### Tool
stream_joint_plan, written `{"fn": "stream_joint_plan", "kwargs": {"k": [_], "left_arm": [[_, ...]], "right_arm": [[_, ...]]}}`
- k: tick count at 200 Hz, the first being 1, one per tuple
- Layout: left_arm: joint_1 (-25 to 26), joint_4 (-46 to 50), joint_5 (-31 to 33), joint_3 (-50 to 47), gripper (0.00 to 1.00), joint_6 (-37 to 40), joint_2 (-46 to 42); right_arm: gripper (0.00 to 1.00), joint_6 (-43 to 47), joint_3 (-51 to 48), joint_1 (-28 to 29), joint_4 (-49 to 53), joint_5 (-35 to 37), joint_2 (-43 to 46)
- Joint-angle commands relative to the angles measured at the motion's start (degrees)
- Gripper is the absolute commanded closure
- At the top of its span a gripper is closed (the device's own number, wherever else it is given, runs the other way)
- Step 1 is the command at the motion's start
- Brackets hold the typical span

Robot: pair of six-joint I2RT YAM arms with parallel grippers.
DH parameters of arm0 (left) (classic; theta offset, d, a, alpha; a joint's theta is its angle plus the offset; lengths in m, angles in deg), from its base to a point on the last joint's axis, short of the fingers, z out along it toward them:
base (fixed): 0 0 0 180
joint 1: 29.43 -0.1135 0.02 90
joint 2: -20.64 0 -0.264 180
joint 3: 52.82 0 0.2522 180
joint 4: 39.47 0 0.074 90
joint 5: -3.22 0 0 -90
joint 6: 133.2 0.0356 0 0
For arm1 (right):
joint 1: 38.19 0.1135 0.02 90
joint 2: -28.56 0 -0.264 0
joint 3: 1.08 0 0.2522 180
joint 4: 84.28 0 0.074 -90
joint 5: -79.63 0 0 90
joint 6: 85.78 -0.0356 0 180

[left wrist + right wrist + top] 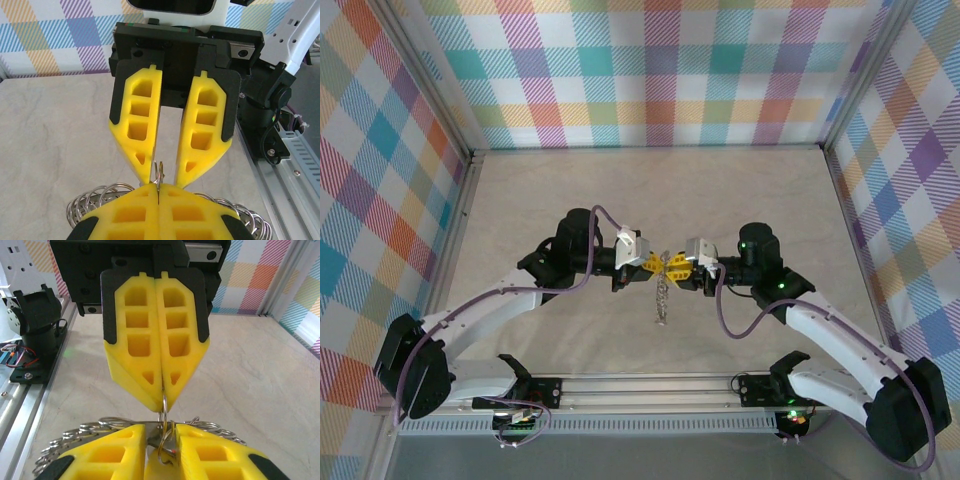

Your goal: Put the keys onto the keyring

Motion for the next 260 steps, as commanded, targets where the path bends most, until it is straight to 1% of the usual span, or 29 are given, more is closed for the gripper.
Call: {"fn": "stream_joint_plan", "kwargs": {"k": [1,28,45,59,71,76,92,103,115,136,175,219,239,252,260], "left_arm": [[0.0,-4.3,-2.0,0.7,1.0,-0.5,0.6],[0.2,-4.7,-1.9,0.5,1.0,-0.6,0.8],[0.2,-5.3,-1.1,0.1,1.0,-0.8,0.7],[0.2,-3.9,-0.9,0.4,1.0,0.0,0.6],[0.2,0.1,-0.2,1.2,1.0,2.2,0.4],[0.2,2.9,0.0,1.8,1.0,4.3,0.4],[0.3,11.2,1.9,4.2,0.91,8.6,1.2],[0.4,15.9,2.5,6.0,0.89,10.7,1.8],[0.6,18.5,3.2,7.1,0.87,11.8,2.5],[1.0,18.0,3.7,7.1,0.85,11.4,3.1],[2.0,16.3,5.0,7.2,0.85,10.4,3.9],[2.0,14.6,6.0,6.1,0.85,10.5,1.9],[2.0,15.7,5.5,6.4,0.85,11.4,1.3],[2.1,16.3,4.8,6.6,0.89,11.8,1.4],[2.0,16.2,4.2,6.6,0.94,11.7,1.8]], "right_arm": [[0.82,-0.8,0.6,-0.1,-2.5,-2.3,-0.6],[0.9,-0.8,1.0,-0.1,-2.9,-2.2,-1.2],[0.97,-0.6,1.3,-0.1,-2.1,-1.4,-1.2],[0.99,-0.4,1.2,-0.1,-2.0,-1.0,-1.1],[1.0,0.9,2.0,-0.1,0.2,-0.7,-1.0],[1.0,1.7,2.7,0.0,1.8,-0.5,-1.0],[1.0,5.2,5.4,0.3,8.1,0.5,-1.1],[1.0,7.9,7.2,0.9,12.2,1.4,-1.4],[1.0,10.0,9.0,1.4,16.1,2.6,-2.1],[1.0,12.9,12.4,2.5,21.6,5.3,-3.6],[1.0,17.1,17.0,5.5,28.1,9.8,-6.3],[1.0,17.9,18.2,6.2,29.5,11.5,-7.4],[1.0,18.0,17.9,6.3,29.3,11.5,-7.4],[1.0,17.9,18.0,6.4,29.4,11.5,-7.6],[1.0,17.3,18.1,6.5,29.0,11.3,-7.5]]}}
